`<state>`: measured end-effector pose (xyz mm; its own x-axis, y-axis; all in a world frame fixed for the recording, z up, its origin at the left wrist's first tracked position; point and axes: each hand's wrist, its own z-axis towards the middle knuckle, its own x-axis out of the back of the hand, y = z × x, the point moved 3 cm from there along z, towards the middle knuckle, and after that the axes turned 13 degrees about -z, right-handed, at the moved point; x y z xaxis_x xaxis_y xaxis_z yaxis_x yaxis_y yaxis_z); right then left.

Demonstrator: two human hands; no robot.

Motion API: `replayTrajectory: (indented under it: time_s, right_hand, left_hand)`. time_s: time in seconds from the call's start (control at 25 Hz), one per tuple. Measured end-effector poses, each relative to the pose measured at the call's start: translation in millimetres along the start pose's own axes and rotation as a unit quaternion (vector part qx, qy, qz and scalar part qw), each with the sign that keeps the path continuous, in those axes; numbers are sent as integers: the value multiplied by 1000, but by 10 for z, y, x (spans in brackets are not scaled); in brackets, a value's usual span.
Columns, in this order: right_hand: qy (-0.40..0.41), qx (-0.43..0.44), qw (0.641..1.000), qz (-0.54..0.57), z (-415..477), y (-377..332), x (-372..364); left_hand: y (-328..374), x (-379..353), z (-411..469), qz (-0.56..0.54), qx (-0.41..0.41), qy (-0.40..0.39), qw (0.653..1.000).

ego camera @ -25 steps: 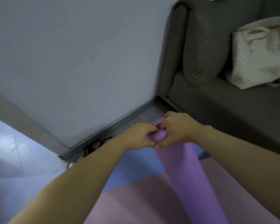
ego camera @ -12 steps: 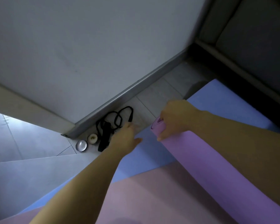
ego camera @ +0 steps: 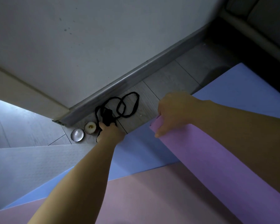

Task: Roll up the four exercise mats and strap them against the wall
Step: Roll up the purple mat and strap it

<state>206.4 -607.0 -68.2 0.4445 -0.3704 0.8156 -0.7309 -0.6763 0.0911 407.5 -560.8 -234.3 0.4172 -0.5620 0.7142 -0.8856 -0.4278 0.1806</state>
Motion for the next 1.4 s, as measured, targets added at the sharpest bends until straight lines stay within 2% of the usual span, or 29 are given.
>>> replayTrajectory:
  time_s: [0.28, 0.52, 0.68, 0.76, 0.8, 0.88, 0.96, 1.08, 1.2, 1.28, 1.4]
  right_hand:
    - [5, 1, 1000, -9, -63, 74, 41]
    - [10, 16, 999, -28, -18, -58, -18]
    - [13, 37, 999, -4, -71, -137, -26]
    - [27, 44, 999, -6, -205, -122, 54]
    - [33, 42, 999, -7, -304, -88, 119]
    - [51, 35, 998, 1, -550, 3, 270]
    - [72, 28, 997, 20, -953, 46, 439]
    - [115, 52, 992, 25, -1661, 76, 676]
    - [174, 3, 984, 41, -2433, 395, 1023]
    - [250, -60, 966, 30, -2903, 688, 1403]
    - [367, -111, 923, 30, -3442, 876, 1915]
  left_hand:
    - [-14, 87, 142, 133, -40, -59, 989]
    - [-80, 147, 141, -23, 0, -1, 1000]
    - [151, 354, -204, -46, -51, 102, 992]
    - [308, 520, -484, -70, -146, 171, 972]
    - [407, 605, -638, -115, -192, 185, 957]
    - [631, 896, -986, -228, -258, 185, 920]
    - [954, 1235, -1475, -283, -309, 170, 892]
    - [1417, 1734, -2318, -265, -410, 123, 864]
    - [1830, 2127, -3078, -218, -505, 9, 835]
    - [2150, 2446, -3543, -168, -593, 7, 788]
    - [2489, 2823, -4074, -154, -658, 72, 734]
